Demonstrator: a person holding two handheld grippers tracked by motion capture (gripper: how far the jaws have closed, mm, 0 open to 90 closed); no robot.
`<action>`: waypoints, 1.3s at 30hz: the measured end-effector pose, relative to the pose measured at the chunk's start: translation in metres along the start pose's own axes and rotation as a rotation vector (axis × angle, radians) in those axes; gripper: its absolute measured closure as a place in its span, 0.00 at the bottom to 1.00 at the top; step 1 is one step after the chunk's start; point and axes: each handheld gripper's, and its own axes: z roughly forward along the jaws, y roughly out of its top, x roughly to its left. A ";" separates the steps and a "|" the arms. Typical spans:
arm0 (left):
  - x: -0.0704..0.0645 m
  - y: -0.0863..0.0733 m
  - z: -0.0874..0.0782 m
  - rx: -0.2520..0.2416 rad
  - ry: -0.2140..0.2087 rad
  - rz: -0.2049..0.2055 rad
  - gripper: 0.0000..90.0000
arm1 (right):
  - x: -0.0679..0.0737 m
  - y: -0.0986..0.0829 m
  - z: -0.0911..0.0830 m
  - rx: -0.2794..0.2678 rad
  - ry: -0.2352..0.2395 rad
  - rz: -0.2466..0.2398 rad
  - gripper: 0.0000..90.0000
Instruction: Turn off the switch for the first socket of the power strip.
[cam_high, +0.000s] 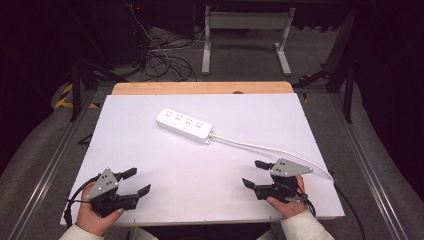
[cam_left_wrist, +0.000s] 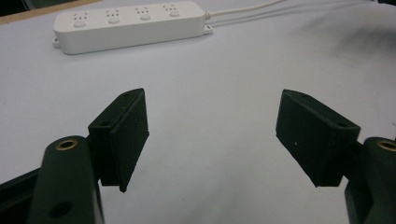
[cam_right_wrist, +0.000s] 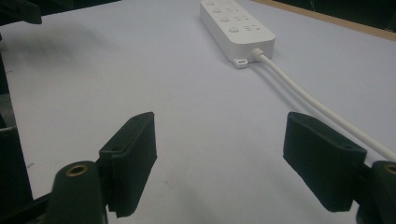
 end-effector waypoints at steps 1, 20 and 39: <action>0.000 -0.002 0.002 0.000 -0.009 -0.012 0.29 | 0.000 0.000 0.000 -0.001 0.001 0.000 0.29; -0.002 0.000 0.012 -0.011 -0.030 -0.075 0.29 | 0.000 -0.001 -0.002 0.003 -0.002 -0.008 0.29; -0.006 0.002 0.008 0.001 0.012 0.012 0.28 | -0.001 -0.002 -0.001 0.004 0.000 0.001 0.29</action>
